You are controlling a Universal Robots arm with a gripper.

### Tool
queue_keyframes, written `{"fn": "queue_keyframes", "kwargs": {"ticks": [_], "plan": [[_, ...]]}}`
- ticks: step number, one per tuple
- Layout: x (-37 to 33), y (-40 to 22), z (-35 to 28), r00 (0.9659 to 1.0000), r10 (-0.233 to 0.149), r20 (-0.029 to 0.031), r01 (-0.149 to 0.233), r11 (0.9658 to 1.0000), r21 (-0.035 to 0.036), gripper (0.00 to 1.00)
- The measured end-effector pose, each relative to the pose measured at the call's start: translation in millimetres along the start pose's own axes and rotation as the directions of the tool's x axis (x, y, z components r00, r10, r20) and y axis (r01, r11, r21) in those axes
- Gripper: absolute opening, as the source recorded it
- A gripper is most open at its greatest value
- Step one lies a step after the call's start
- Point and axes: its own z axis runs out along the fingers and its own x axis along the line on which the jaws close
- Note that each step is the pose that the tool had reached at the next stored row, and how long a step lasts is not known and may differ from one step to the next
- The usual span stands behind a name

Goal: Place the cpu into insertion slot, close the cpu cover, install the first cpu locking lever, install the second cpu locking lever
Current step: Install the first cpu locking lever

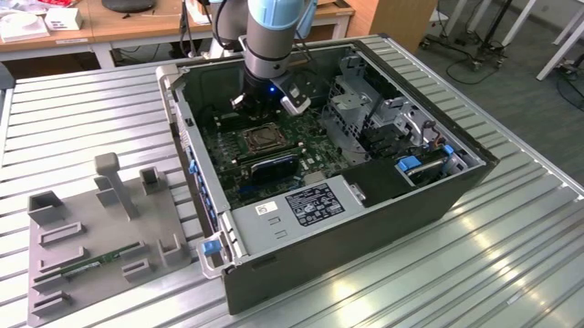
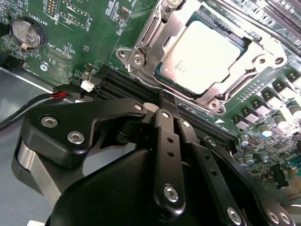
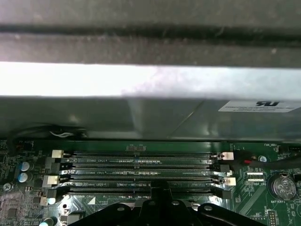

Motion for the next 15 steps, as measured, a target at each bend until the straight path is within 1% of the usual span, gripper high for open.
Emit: {"fn": "queue_keyframes", "kwargs": {"ticks": [7, 15], "plan": [[0.0, -0.4, 1.6, 1.0000, 0.000, -0.0001, 0.000, 1.0000, 0.0002, 0.11], [-0.1, 0.1, 1.4, 1.0000, 0.000, -0.0002, 0.000, 1.0000, -0.0007, 0.11]]}}
